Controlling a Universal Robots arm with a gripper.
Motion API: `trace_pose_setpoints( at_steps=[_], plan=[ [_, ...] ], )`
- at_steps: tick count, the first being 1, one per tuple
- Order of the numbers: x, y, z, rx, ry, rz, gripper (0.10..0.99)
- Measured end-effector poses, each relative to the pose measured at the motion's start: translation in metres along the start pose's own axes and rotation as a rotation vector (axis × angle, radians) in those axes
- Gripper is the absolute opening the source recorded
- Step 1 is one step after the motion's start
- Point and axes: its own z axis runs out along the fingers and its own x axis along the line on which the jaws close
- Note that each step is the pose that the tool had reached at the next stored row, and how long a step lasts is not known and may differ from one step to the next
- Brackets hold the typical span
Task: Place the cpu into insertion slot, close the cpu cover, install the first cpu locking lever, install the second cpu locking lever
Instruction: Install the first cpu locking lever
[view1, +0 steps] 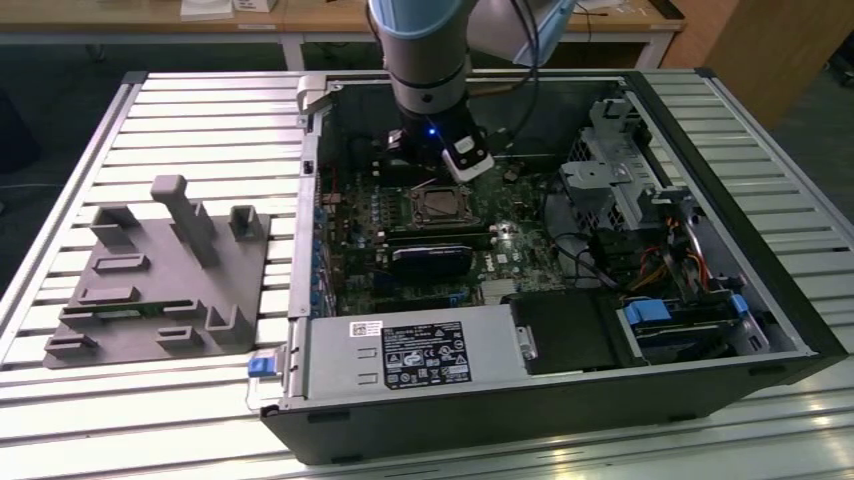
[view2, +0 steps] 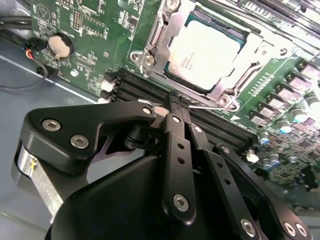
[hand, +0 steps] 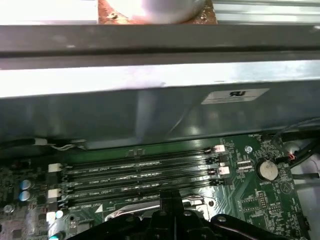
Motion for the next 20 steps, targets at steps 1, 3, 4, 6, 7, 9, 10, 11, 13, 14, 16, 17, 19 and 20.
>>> trace_pose_setpoints(
  at_steps=[1,3,4,6,7,9,10,11,13,14,16,17,19,20],
  plan=[
    [-0.0009,0.0006,0.0005,0.002,-0.0013,0.004,0.106],
    [-0.0027,0.0020,0.0015,0.005,-0.0040,0.012,0.106],
    [-0.0034,0.0027,0.0020,0.007,-0.0054,0.015,0.106],
    [-0.0049,0.0040,0.0028,0.012,-0.0086,0.023,0.106],
    [-0.0052,0.0047,0.0032,0.015,-0.0102,0.028,0.106],
    [-0.0053,0.0066,0.0040,0.019,-0.0127,0.034,0.106],
    [-0.0050,0.0081,0.0044,0.021,-0.0132,0.035,0.106],
    [-0.0047,0.0097,0.0049,0.022,-0.0136,0.036,0.106],
    [-0.0044,0.0117,0.0059,0.025,-0.0151,0.039,0.106],
    [-0.0044,0.0119,0.0062,0.028,-0.0166,0.043,0.106],
    [-0.0042,0.0119,0.0070,0.033,-0.0206,0.054,0.106],
    [-0.0042,0.0119,0.0075,0.035,-0.0230,0.060,0.106],
    [-0.0040,0.0122,0.0084,0.039,-0.0271,0.072,0.106],
    [-0.0039,0.0126,0.0088,0.041,-0.0286,0.076,0.106]
  ],
)
